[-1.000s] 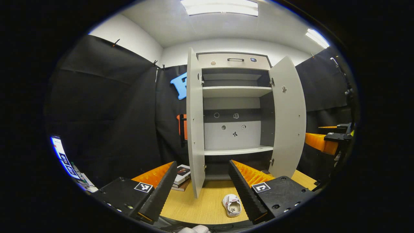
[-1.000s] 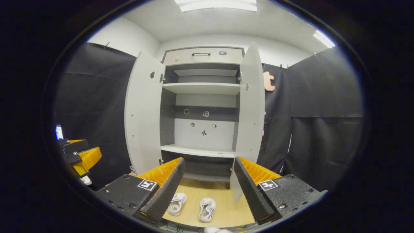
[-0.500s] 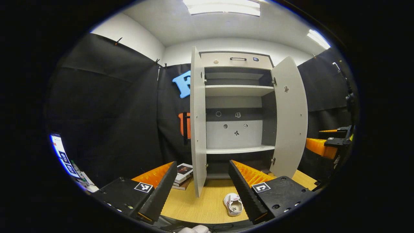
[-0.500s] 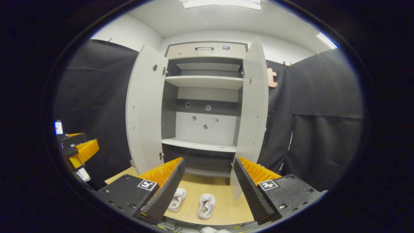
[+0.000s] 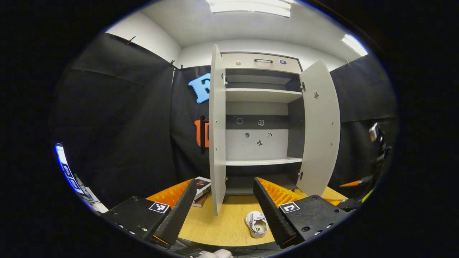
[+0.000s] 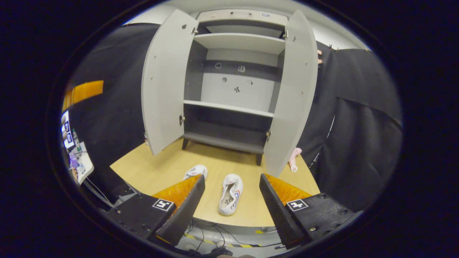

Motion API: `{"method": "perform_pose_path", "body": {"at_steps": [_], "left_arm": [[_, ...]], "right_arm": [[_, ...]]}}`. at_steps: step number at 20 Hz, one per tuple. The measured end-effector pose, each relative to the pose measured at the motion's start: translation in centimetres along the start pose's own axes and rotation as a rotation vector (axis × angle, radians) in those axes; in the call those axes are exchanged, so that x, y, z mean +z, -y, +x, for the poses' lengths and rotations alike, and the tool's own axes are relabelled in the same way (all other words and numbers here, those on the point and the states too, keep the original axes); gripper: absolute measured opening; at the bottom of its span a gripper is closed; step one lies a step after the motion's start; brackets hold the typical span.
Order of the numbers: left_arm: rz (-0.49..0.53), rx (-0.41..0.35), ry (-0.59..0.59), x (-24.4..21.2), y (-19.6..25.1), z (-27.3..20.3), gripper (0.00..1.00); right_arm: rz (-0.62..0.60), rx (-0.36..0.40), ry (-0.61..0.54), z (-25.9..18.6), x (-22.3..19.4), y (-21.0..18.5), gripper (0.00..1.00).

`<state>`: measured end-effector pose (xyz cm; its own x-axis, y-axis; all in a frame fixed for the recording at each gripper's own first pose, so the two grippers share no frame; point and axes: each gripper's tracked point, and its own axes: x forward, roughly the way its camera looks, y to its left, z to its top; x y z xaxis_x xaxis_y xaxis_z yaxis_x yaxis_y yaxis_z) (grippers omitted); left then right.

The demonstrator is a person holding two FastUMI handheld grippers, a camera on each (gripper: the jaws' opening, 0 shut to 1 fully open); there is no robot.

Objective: Grab one shoe with the right hand and put it into the shoe cabinet, grab the other shoe with the left hand and put it into the shoe cabinet; then close the right door with the right hand and the left door with the left hand.

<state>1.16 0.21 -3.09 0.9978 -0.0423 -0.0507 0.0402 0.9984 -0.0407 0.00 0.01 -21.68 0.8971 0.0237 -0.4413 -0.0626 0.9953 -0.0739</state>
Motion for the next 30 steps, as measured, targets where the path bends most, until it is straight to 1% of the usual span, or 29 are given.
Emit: {"method": "perform_pose_path", "body": {"at_steps": [3,4,5,6,7,8,9,10,13,15,16,17,18,19,20,21,22,24,26,28,30], "left_arm": [[0.016,-0.009,-0.012,-0.1,0.9,0.9,0.95],[0.024,-0.006,-0.013,-0.2,0.9,1.1,0.95],[0.031,-0.004,-0.016,-0.3,1.0,1.4,0.95],[0.035,-0.002,-0.015,-0.1,1.2,1.6,0.95],[0.037,0.004,-0.019,0.0,1.2,1.7,0.95],[0.037,0.013,-0.019,0.1,1.2,1.9,0.95],[0.039,0.021,-0.024,0.1,1.1,2.1,0.95],[0.044,0.036,-0.027,0.2,1.0,2.2,0.95],[0.059,0.070,-0.023,0.5,0.6,2.5,0.96],[0.068,0.086,-0.033,0.2,0.4,3.0,0.96],[0.069,0.096,-0.038,0.1,0.1,3.3,0.96],[0.066,0.106,-0.049,-0.1,0.0,3.4,0.96],[0.062,0.112,-0.059,-0.4,-0.1,3.5,0.96],[0.059,0.119,-0.063,-0.4,-0.2,3.6,0.96],[0.057,0.125,-0.068,-0.4,-0.2,3.6,0.96],[0.058,0.130,-0.073,-0.5,-0.2,3.7,0.97],[0.060,0.135,-0.076,-0.5,-0.3,3.9,0.96],[0.063,0.143,-0.074,-0.6,-0.5,4.2,0.96],[0.058,0.144,-0.072,-0.7,-0.5,4.4,0.96],[0.051,0.139,-0.068,-0.7,-0.5,4.9,0.96],[0.050,0.131,-0.068,-0.7,-0.2,5.5,0.96]], "right_arm": [[0.046,0.049,-0.158,4.3,-5.7,-1.2,0.98],[0.050,0.059,-0.191,5.8,-7.1,-1.5,0.93],[0.047,0.061,-0.216,7.4,-8.1,-1.6,0.91],[0.052,0.078,-0.252,8.6,-9.0,-2.1,0.89],[0.076,0.098,-0.273,10.4,-9.8,-2.8,0.85],[0.092,0.098,-0.295,12.0,-10.4,-3.0,0.77],[0.110,0.108,-0.319,13.5,-11.1,-3.2,0.77],[0.130,0.116,-0.331,14.7,-11.3,-3.5,0.74],[0.131,0.090,-0.357,19.0,-11.9,-3.1,0.68],[0.139,0.085,-0.342,21.3,-11.6,-3.1,0.66],[0.131,0.073,-0.333,23.0,-11.7,-3.2,0.63],[0.125,0.063,-0.323,24.3,-11.6,-3.3,0.60],[0.133,0.060,-0.314,25.4,-11.3,-3.6,0.46],[0.141,0.053,-0.309,26.2,-11.1,-3.5,0.42],[0.149,0.034,-0.303,27.0,-11.1,-3.1,0.45],[0.162,0.008,-0.303,27.3,-10.9,-2.3,0.35],[0.203,0.045,-0.302,27.5,-10.8,-3.0,0.19],[0.219,0.058,-0.311,27.6,-10.7,-2.5,0.07],[0.217,0.072,-0.321,27.3,-10.5,-2.3,0.05],[0.196,0.086,-0.313,26.6,-9.8,-1.7,0.05],[0.179,0.097,-0.280,25.1,-8.0,-1.5,0.05]]}}
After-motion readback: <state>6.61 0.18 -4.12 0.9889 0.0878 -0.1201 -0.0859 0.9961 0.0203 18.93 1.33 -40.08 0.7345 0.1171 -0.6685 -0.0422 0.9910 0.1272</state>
